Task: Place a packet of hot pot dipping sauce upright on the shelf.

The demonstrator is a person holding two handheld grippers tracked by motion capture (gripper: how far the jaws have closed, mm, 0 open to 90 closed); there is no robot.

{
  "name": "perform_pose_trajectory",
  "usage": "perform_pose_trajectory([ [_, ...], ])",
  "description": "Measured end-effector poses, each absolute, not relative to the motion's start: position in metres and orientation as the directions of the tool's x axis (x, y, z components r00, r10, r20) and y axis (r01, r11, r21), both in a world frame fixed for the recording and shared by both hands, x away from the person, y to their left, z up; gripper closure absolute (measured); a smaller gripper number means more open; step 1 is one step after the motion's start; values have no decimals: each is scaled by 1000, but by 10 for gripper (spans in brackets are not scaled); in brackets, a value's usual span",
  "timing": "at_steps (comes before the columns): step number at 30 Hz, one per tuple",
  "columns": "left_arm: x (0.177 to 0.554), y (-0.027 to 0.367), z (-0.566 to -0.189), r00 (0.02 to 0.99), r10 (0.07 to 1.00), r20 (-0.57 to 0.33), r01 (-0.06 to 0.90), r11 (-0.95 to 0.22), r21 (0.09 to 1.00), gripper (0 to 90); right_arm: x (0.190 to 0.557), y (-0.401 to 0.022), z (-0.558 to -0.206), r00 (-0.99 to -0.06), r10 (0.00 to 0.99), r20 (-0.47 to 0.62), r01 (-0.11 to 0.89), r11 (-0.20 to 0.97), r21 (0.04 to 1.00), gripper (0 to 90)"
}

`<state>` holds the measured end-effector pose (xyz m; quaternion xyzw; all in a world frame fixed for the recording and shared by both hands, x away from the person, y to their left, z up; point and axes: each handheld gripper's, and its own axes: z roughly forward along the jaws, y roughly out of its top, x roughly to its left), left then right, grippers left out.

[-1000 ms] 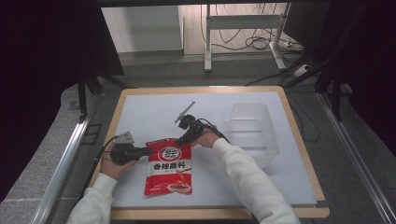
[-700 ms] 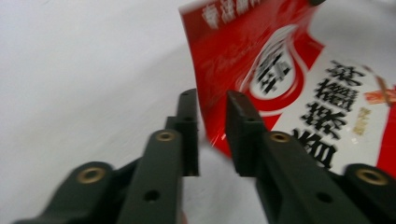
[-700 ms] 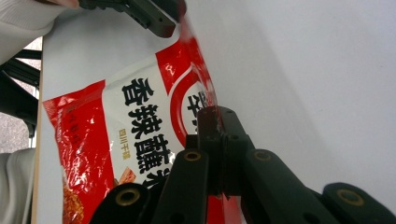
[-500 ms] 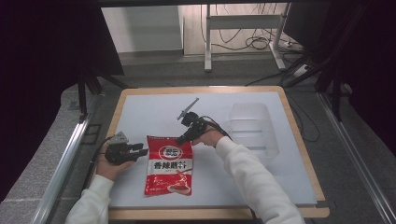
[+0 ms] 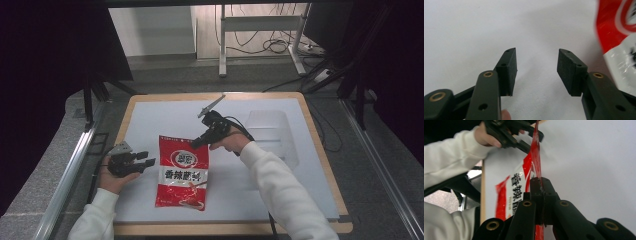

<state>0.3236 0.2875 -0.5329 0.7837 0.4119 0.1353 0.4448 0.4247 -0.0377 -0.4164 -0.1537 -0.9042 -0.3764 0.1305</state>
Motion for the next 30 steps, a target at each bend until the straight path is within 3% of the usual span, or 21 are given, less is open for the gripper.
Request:
perform_pose_trajectory([
  [17,324,287,-532,615,772,-160,536,-261,803,468,392,-52,-353,-952,130,276,293,639,711,892],
  [30,324,287,-533,610,775,-165,543,-258,799,457,400,-66,-329,-959,164,230,282,609,742,892],
])
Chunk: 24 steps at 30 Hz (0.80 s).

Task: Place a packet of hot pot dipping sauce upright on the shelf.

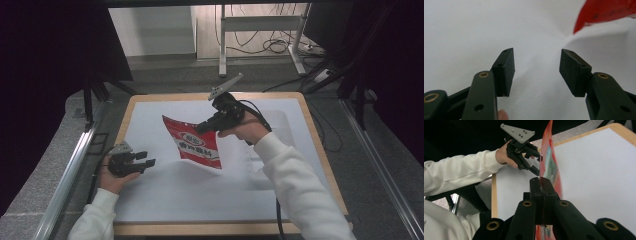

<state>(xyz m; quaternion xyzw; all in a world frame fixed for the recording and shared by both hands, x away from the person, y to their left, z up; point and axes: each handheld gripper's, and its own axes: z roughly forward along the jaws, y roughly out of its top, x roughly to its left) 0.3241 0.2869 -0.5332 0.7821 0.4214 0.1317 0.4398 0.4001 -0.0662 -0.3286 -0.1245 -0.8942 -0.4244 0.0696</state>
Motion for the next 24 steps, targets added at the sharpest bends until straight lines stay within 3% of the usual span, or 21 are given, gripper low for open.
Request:
perform_pose_trajectory([
  [24,324,284,-534,614,773,-162,543,-264,797,457,402,-128,-304,-949,246,198,306,563,768,893],
])
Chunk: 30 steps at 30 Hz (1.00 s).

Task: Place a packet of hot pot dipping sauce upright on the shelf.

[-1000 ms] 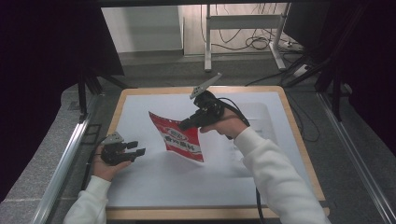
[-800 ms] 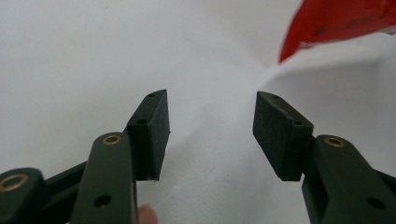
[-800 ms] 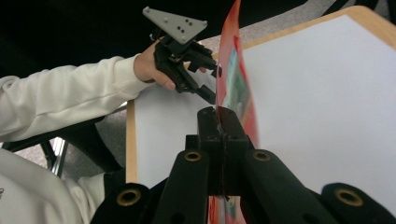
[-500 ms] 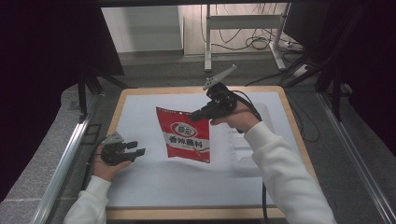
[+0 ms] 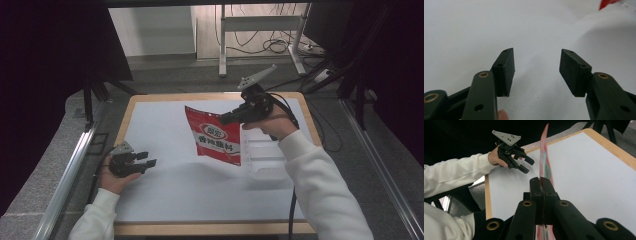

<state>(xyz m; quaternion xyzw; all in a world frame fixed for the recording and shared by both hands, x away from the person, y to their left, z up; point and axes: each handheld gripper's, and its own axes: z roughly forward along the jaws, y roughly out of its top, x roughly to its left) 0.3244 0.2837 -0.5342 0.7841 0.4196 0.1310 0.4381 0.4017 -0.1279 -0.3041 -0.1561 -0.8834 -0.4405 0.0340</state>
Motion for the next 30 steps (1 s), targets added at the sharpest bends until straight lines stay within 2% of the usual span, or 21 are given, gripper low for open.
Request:
perform_pose_trajectory([
  [17,324,282,-535,614,772,-163,545,-265,795,457,399,-172,-283,-941,294,167,307,536,786,893],
  [30,324,279,-535,620,768,-160,544,-274,793,459,400,-213,-277,-917,359,173,344,496,797,893],
])
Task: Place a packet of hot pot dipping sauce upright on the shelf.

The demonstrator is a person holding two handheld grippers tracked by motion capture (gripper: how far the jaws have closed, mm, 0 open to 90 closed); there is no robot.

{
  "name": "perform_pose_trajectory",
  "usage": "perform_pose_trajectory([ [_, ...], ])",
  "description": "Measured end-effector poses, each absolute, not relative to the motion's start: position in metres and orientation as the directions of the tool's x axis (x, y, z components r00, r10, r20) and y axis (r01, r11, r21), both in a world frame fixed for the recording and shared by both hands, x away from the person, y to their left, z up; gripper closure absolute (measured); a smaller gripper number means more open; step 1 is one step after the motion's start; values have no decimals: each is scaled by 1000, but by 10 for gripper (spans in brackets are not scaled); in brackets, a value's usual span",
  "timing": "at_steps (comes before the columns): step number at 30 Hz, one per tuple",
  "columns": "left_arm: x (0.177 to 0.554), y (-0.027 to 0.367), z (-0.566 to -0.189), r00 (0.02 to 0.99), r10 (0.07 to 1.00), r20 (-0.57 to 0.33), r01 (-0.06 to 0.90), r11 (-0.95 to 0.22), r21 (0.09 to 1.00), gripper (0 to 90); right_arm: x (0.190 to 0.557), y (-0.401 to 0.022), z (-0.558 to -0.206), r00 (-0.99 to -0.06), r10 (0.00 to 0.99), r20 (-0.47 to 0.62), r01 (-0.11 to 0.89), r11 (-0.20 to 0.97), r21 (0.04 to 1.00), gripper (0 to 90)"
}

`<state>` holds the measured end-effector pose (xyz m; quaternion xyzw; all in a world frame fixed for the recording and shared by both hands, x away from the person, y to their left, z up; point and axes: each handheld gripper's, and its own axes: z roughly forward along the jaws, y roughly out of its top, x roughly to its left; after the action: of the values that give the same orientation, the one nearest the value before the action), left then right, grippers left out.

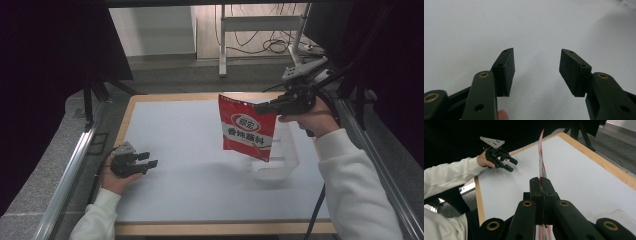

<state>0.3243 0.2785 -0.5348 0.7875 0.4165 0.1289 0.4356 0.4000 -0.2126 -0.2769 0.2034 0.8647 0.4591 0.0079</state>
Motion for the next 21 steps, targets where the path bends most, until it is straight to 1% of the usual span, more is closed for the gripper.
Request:
perform_pose_trajectory([
  [21,324,274,-534,624,767,-152,543,-285,790,459,393,-265,-271,-896,416,156,359,470,806,893],
])
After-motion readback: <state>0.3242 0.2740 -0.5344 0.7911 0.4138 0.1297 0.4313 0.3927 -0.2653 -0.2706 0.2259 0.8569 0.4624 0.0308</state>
